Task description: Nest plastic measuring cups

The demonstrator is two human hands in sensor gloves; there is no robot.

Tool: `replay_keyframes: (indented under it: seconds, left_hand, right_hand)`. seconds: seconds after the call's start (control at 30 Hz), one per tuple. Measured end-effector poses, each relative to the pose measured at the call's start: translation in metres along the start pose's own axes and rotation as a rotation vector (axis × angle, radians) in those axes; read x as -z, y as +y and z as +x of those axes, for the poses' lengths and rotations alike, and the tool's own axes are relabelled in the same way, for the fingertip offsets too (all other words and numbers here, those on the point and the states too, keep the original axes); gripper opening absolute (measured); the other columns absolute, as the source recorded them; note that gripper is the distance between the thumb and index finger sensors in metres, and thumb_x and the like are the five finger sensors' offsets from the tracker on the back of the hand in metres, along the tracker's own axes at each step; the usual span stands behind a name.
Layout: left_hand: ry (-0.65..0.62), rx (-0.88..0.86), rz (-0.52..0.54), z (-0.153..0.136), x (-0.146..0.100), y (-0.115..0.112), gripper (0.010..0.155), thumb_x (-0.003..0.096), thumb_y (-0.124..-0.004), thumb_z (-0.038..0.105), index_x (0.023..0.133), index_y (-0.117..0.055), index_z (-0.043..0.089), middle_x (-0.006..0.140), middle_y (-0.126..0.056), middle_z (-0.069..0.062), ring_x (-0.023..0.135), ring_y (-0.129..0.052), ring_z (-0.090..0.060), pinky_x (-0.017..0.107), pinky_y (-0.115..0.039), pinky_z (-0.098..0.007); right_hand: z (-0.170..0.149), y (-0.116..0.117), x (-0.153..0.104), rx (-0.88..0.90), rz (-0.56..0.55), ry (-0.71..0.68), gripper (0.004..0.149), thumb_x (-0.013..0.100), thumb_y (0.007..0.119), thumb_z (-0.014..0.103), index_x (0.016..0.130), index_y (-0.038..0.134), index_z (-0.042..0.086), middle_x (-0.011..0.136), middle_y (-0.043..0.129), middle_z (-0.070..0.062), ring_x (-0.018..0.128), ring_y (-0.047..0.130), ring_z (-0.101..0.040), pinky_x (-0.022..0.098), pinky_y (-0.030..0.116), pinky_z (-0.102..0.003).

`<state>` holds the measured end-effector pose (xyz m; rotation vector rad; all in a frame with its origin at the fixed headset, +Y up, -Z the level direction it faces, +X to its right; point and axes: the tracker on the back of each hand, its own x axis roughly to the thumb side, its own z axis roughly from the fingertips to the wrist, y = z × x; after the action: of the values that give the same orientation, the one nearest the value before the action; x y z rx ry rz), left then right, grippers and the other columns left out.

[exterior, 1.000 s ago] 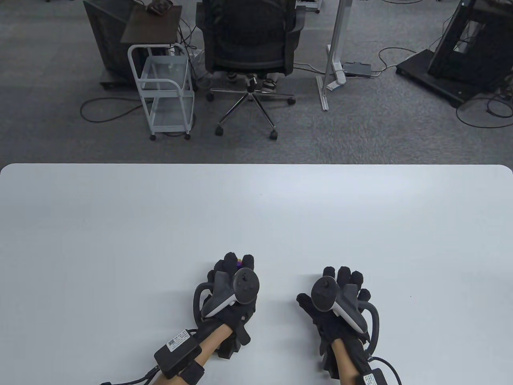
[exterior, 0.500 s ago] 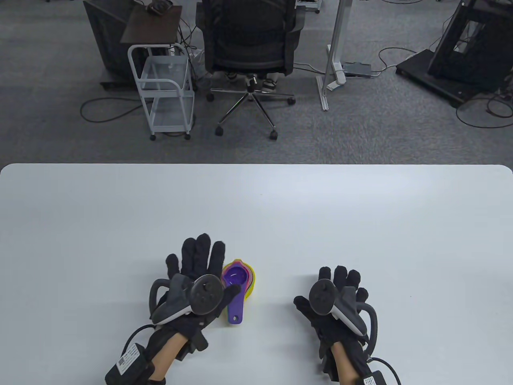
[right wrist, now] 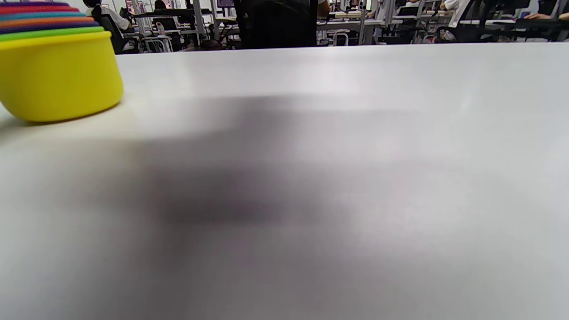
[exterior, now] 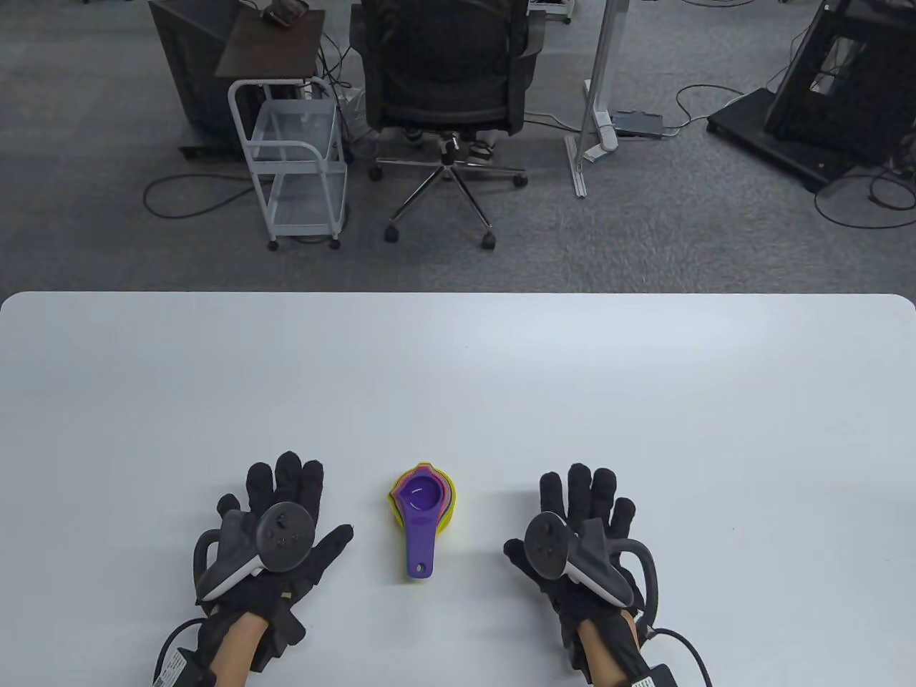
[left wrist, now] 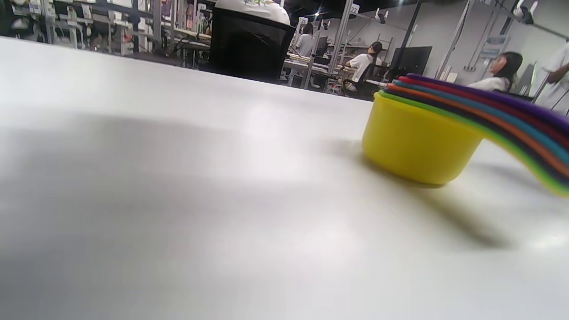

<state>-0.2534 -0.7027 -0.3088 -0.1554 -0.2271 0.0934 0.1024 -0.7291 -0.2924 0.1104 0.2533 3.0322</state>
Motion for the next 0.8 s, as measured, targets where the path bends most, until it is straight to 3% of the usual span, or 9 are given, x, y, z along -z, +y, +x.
replay_keyframes:
  seconds: [0.63,0.8]
  left_hand:
    - [0.006,0.034,-0.027,0.0053,0.0045,-0.0075,0.089,0.0536,-0.048,0.07,0.117,-0.012,0.02,0.122,-0.007,-0.022,0.104,-0.01,-0.062,0.06,-0.016,-0.083]
    - [0.0,0.036,-0.038,0.005,0.0039,-0.0093,0.088,0.0538,-0.048,0.069,0.117,-0.012,0.019,0.122,-0.007,-0.022,0.104,-0.011,-0.062,0.059,-0.016,-0.083]
  right_hand:
    - [-0.0007,-0.0051,-0.0045,0.057,-0.023,-0.032,0.098,0.051,0.046,0.066,0.114,0.002,0.005,0.114,-0.005,-0.039,0.093,-0.007,-0.062,0.064,0.008,-0.078]
    - [0.0039,-0.0021,-0.0052,0.077,0.016,-0.035,0.098,0.051,0.046,0.066,0.114,0.003,0.005,0.114,-0.005,-0.039,0.093,-0.007,-0.062,0.065,0.009,-0.078]
